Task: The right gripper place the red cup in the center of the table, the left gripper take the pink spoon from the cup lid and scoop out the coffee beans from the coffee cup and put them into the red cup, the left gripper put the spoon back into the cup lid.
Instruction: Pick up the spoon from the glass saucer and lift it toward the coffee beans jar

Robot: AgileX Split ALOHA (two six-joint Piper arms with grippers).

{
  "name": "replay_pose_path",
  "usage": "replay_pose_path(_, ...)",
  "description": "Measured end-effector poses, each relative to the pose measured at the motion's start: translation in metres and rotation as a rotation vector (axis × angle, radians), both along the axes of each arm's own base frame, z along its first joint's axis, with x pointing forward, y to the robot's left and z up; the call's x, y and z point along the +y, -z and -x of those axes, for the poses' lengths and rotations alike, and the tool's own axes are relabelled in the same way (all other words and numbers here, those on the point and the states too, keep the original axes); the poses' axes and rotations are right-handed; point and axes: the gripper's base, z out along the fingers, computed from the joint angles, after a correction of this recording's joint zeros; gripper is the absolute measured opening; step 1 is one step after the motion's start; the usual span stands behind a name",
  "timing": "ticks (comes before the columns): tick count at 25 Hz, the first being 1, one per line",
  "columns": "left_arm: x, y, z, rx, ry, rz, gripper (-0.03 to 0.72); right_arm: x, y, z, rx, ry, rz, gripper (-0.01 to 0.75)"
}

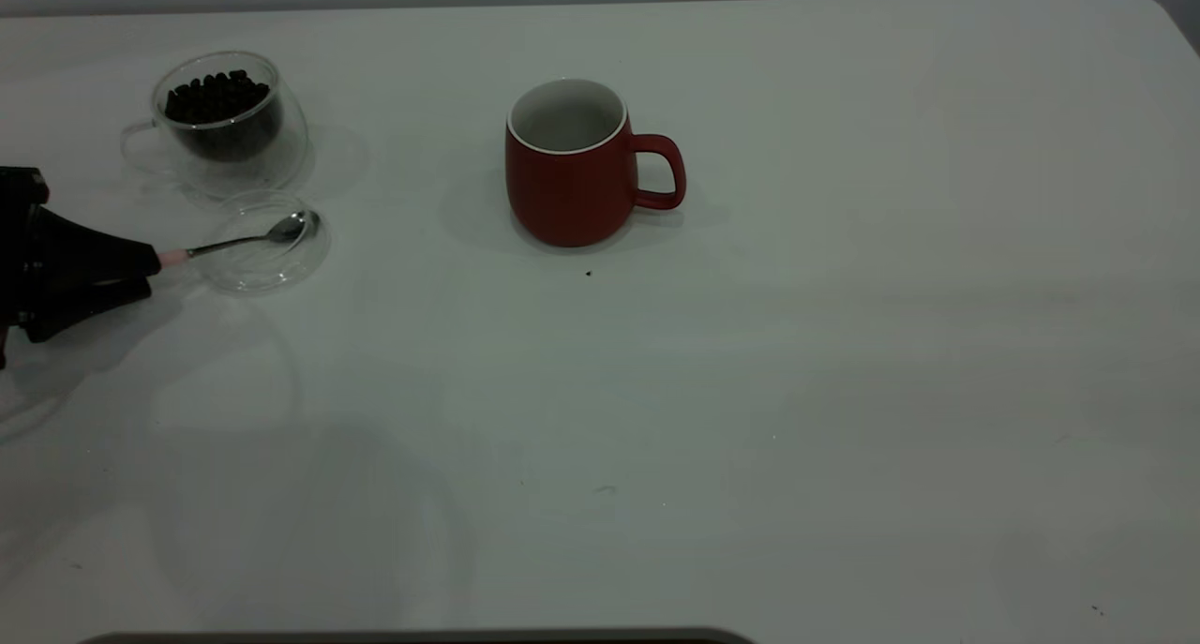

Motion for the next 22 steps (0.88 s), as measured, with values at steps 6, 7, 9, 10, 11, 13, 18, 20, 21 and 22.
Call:
replay_pose_path(6, 0.005, -0.004, 0.001, -0.014, -0.028, 0.039, 0.125, 0.000, 0.000, 0.000, 0.000, 0.000, 0.000, 0.556)
replay_pose_path(7, 0.007, -0.005, 0.001, -0.013, -0.035, 0.043, 0.125, 0.000, 0.000, 0.000, 0.000, 0.000, 0.000, 0.556)
replay_pose_path(9, 0.008, -0.006, 0.001, -0.008, -0.034, 0.050, 0.125, 0.000, 0.000, 0.000, 0.000, 0.000, 0.000, 0.556)
replay_pose_path(10, 0.007, -0.006, 0.002, -0.001, -0.027, 0.057, 0.124, 0.000, 0.000, 0.000, 0.000, 0.000, 0.000, 0.556)
replay_pose_path(11, 0.006, -0.006, 0.003, 0.005, -0.014, 0.063, 0.124, 0.000, 0.000, 0.000, 0.000, 0.000, 0.000, 0.556)
replay_pose_path(13, 0.004, -0.006, 0.006, 0.021, 0.018, 0.075, 0.123, 0.000, 0.000, 0.000, 0.000, 0.000, 0.000, 0.556)
replay_pose_path(18, 0.002, -0.013, 0.008, 0.031, 0.087, 0.081, 0.123, 0.000, 0.000, 0.000, 0.000, 0.000, 0.000, 0.556)
replay_pose_path(20, 0.004, -0.023, 0.004, 0.003, 0.087, 0.069, 0.123, 0.000, 0.000, 0.000, 0.000, 0.000, 0.000, 0.556)
replay_pose_path(21, 0.005, -0.028, 0.003, -0.013, 0.088, 0.065, 0.123, 0.000, 0.000, 0.000, 0.000, 0.000, 0.000, 0.556)
replay_pose_path(22, 0.006, -0.035, 0.001, -0.028, 0.089, 0.058, 0.123, 0.000, 0.000, 0.000, 0.000, 0.000, 0.000, 0.556)
